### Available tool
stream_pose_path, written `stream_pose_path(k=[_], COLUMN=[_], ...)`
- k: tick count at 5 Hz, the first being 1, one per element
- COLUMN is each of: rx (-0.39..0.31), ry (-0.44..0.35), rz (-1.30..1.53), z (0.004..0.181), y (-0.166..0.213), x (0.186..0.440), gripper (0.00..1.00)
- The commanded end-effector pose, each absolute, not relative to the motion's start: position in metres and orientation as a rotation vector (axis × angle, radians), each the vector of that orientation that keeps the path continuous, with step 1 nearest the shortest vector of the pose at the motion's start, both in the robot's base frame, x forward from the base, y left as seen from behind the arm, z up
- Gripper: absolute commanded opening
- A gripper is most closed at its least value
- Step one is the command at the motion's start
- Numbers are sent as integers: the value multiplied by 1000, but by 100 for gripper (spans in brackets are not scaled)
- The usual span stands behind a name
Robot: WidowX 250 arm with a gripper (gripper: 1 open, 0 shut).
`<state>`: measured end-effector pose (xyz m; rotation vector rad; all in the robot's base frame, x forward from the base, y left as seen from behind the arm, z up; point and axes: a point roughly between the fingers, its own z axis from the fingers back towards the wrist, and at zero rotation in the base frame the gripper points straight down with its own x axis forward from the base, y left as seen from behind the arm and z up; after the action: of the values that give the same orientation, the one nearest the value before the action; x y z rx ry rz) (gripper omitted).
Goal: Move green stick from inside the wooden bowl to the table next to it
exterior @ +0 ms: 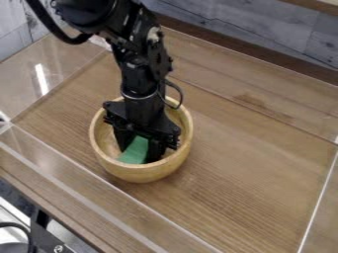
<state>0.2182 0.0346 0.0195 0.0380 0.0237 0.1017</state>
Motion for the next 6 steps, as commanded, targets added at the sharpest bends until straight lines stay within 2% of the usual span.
stream_pose_path(k=[1, 5, 6], rx=[38, 34, 21], ry=[58, 83, 83], rz=[118, 127, 134], z=[12, 11, 17], y=[37, 35, 36], x=[212, 206, 207], gripper=[0, 0, 0])
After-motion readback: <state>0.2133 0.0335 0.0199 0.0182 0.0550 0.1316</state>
